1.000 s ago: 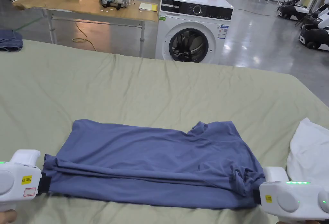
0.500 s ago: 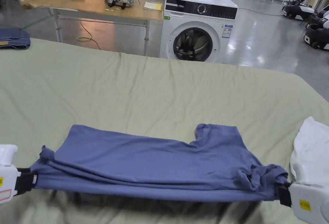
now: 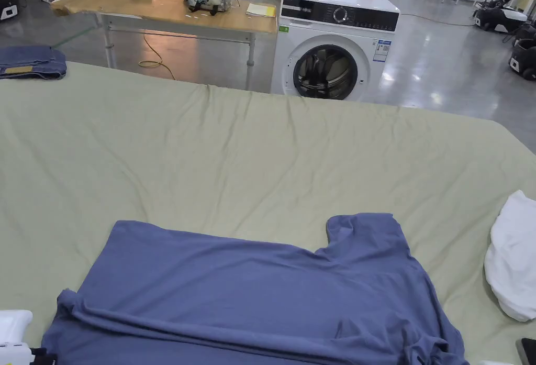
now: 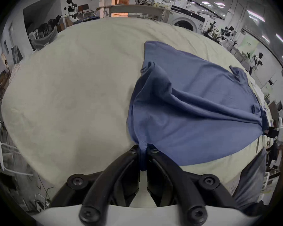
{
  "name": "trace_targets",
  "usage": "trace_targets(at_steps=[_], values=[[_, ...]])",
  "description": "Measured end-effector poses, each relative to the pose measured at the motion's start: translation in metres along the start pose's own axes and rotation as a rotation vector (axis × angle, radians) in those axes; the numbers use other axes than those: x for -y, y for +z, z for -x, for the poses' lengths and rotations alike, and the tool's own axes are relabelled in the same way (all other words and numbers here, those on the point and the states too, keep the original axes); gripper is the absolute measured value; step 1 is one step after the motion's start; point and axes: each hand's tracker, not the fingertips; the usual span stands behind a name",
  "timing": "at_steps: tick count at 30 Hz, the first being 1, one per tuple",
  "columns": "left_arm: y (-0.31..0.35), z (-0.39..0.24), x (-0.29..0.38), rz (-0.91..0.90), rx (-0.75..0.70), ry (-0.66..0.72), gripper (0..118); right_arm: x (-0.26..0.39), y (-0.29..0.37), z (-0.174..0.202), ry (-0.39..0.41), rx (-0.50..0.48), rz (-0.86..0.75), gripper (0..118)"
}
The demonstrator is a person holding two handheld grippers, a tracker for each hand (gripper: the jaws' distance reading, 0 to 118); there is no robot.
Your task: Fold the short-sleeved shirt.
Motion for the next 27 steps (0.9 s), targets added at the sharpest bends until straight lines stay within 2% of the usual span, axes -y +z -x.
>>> trace_targets(at_steps=[2,5,6,8,9,12,13,16,18,20,21,22,23,24,27], values=[[0.002,0.002,-0.004,0.003,0.010,-0.006,1,-0.003,-0.002,0.000,-0.003,0.005,-0.001,8],[0.010,0.002,-0.009,0.008,0.027,-0.001,4,-0.010,0.008,0.003,0.002,0.020,-0.006,30],[0.014,0.001,-0.012,-0.003,0.032,0.003,5,-0.015,0.014,0.004,0.000,0.048,-0.011,30],[0.024,-0.004,-0.016,-0.040,0.009,0.001,19,-0.021,0.028,0.005,-0.004,0.072,-0.066,64],[0.029,-0.007,-0.020,-0.075,0.006,-0.014,24,-0.026,0.037,0.007,-0.003,0.061,-0.104,70],[0.043,-0.018,-0.033,-0.170,0.029,-0.036,55,-0.044,0.059,0.014,-0.024,0.046,-0.187,70],[0.046,-0.023,-0.037,-0.198,0.041,-0.046,60,-0.048,0.066,0.018,-0.024,0.037,-0.221,70],[0.055,-0.041,-0.050,-0.316,0.057,-0.083,60,-0.065,0.079,0.039,-0.027,0.003,-0.395,70],[0.059,-0.056,-0.057,-0.392,0.040,-0.107,60,-0.073,0.085,0.059,-0.012,-0.001,-0.501,69],[0.061,-0.068,-0.063,-0.450,0.023,-0.111,58,-0.082,0.088,0.077,-0.018,-0.015,-0.577,50],[0.062,-0.074,-0.066,-0.480,0.028,-0.111,50,-0.087,0.088,0.087,-0.026,-0.028,-0.606,36],[0.063,-0.079,-0.067,-0.504,0.030,-0.108,28,-0.091,0.088,0.094,-0.034,-0.043,-0.624,13],[0.063,-0.082,-0.069,-0.528,0.043,-0.113,9,-0.096,0.087,0.101,-0.053,-0.062,-0.636,3],[0.064,-0.086,-0.069,-0.547,0.049,-0.126,1,-0.100,0.085,0.108,-0.060,-0.073,-0.644,3],[0.060,-0.093,-0.075,-0.553,0.034,-0.138,0,-0.110,0.079,0.124,-0.074,-0.094,-0.664,0]])
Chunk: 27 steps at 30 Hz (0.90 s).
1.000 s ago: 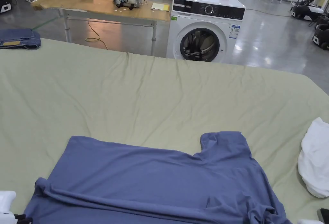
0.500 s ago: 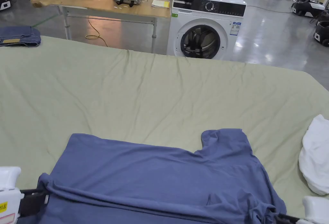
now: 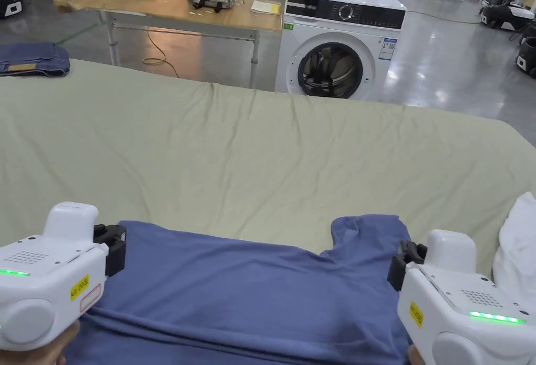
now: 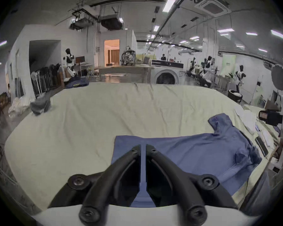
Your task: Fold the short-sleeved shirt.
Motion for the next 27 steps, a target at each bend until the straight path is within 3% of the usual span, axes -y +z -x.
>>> trace_targets(at_steps=[6,16,17,18,19,20,21,27], values=[[-0.046,0.035,-0.024,0.038,-0.035,0.050,0,-0.004,-0.027,0.012,-0.009,-0.044,0.016,0],[-0.180,0.101,-0.071,0.427,0.060,0.109,0,0.010,-0.067,0.006,0.008,-0.051,0.118,0],[-0.192,0.103,-0.070,0.471,0.067,0.103,4,0.012,-0.069,0.004,0.011,-0.049,0.131,0],[-0.203,0.105,-0.069,0.512,0.090,0.102,17,0.013,-0.071,0.003,0.013,-0.045,0.142,0],[-0.211,0.106,-0.067,0.537,0.093,0.108,45,0.015,-0.072,0.002,0.014,-0.042,0.149,0],[-0.217,0.103,-0.064,0.571,0.084,0.117,63,0.017,-0.074,0.000,0.016,-0.039,0.159,0],[-0.224,0.104,-0.062,0.588,0.080,0.130,71,0.018,-0.075,-0.001,0.019,-0.037,0.167,0],[-0.246,0.087,-0.047,0.635,-0.017,0.099,72,0.026,-0.079,-0.013,0.033,-0.014,0.202,0]])
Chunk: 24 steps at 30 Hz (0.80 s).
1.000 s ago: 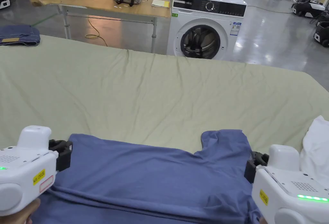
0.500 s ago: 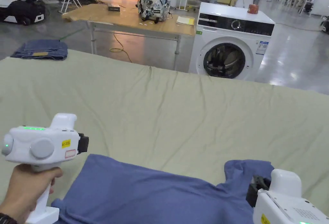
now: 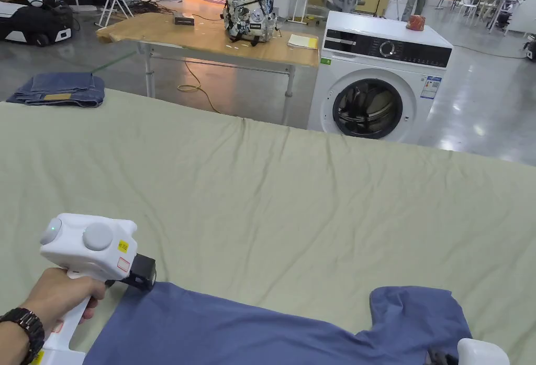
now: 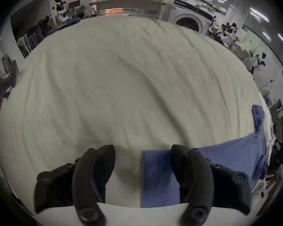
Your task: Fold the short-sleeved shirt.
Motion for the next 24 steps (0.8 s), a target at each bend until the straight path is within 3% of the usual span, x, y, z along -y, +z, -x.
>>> trace_targets(at_steps=[3,6,17,18,21,24], values=[[0.002,-0.024,0.007,-0.019,-0.105,-0.108,53,0.003,-0.002,-0.007,-0.009,0.017,0.020,0],[-0.011,-0.027,0.004,-0.041,-0.089,-0.151,1,0.005,-0.003,-0.014,-0.019,0.029,0.037,0],[0.049,-0.023,0.025,-0.195,-0.007,-0.110,0,-0.041,-0.029,-0.077,-0.076,0.058,0.154,3],[0.056,-0.022,0.027,-0.213,-0.002,-0.104,0,-0.049,-0.038,-0.083,-0.068,0.071,0.191,12],[0.071,-0.020,0.033,-0.244,0.007,-0.102,0,-0.066,-0.073,-0.097,-0.008,0.059,0.323,62],[0.079,-0.018,0.036,-0.256,0.010,-0.096,0,-0.074,-0.108,-0.103,0.057,0.067,0.380,66]])
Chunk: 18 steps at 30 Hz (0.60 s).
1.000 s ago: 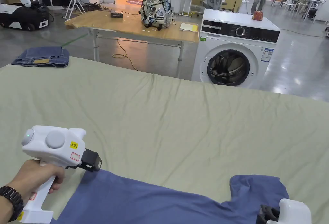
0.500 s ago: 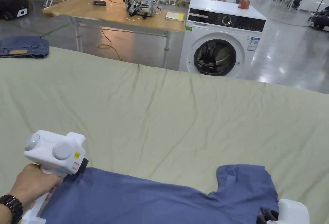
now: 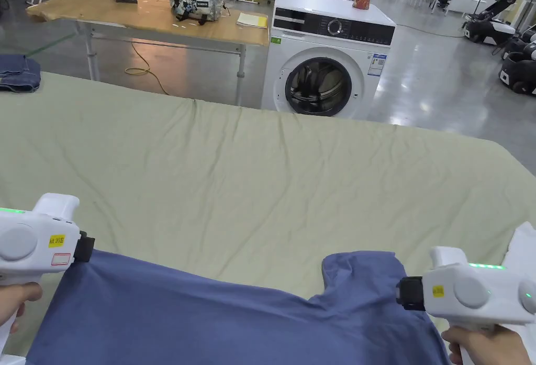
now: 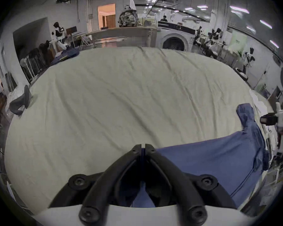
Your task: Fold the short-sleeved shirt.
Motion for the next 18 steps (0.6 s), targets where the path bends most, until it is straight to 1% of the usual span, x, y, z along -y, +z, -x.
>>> trace_targets(at_steps=[2,4,7,8,9,10,11,12,13,14,16,17,18], values=[[0.000,0.000,0.001,-0.001,0.001,0.001,0,-0.009,-0.022,-0.001,0.013,0.012,0.062,67],[0.000,-0.001,0.003,0.000,-0.004,0.005,0,-0.013,-0.044,-0.001,-0.007,0.023,0.115,67],[-0.002,-0.002,0.007,0.006,0.000,0.019,0,-0.011,-0.070,0.000,0.015,0.027,0.175,66],[-0.003,-0.003,0.008,0.010,0.000,0.020,0,-0.011,-0.070,0.001,0.009,0.026,0.160,64],[-0.004,-0.003,0.009,0.013,0.000,0.018,0,-0.012,-0.068,0.002,-0.008,0.028,0.153,58],[-0.004,-0.003,0.009,0.015,-0.004,0.013,0,-0.013,-0.065,0.004,-0.027,0.034,0.146,38],[-0.004,-0.004,0.009,0.017,-0.008,0.008,0,-0.014,-0.062,0.007,-0.023,0.042,0.132,17],[-0.004,-0.004,0.009,0.017,-0.010,0.006,0,-0.015,-0.060,0.009,0.011,0.075,0.112,0],[-0.005,-0.003,0.009,0.017,-0.009,0.008,0,-0.015,-0.061,0.010,0.038,0.095,0.110,0],[-0.005,-0.003,0.009,0.018,-0.008,0.010,0,-0.014,-0.062,0.009,0.040,0.073,0.119,0],[-0.005,-0.003,0.008,0.013,-0.010,0.017,0,-0.010,-0.057,0.004,0.000,0.049,0.103,0],[-0.003,-0.003,0.008,0.009,-0.005,0.021,0,-0.009,-0.052,0.001,-0.040,0.031,0.080,0],[-0.001,-0.003,0.007,0.004,-0.005,0.020,0,-0.007,-0.045,0.000,-0.044,0.027,0.064,0]])
